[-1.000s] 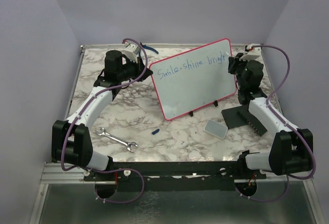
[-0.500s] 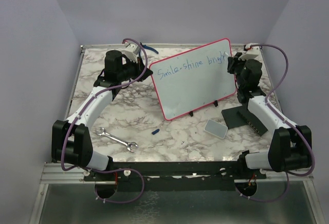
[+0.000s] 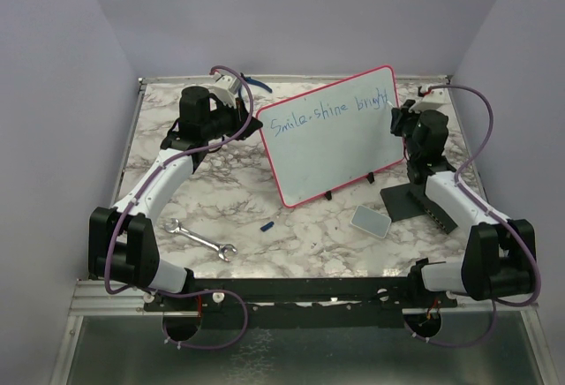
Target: Write a sentence on the whiteboard
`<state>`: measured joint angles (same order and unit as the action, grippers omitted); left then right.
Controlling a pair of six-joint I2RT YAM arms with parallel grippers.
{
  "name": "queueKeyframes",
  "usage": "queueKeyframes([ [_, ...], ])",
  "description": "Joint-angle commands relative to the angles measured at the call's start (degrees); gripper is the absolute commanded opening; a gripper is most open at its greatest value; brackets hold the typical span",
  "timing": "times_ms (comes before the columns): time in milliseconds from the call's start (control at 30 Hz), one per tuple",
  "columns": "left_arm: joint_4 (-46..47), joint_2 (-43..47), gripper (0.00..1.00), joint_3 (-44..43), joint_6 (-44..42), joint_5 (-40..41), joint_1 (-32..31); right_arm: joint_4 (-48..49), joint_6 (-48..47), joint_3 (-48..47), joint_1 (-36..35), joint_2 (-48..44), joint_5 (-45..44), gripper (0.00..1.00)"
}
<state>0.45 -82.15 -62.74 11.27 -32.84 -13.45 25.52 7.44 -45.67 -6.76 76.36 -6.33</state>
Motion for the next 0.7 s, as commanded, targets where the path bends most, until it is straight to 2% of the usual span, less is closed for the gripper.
queueKeyframes([
  [0, 1.1, 2.0, 0.0, 0.1, -2.2, -0.8, 0.3, -1.5, 0.6, 1.9, 0.2, -1.6, -0.5, 0.01],
  [667, 1.1, 2.4, 0.0, 0.1, -2.1, -0.4, 0.4, -1.1, -1.0, 0.2, 0.3, -4.8, -4.5, 0.01],
])
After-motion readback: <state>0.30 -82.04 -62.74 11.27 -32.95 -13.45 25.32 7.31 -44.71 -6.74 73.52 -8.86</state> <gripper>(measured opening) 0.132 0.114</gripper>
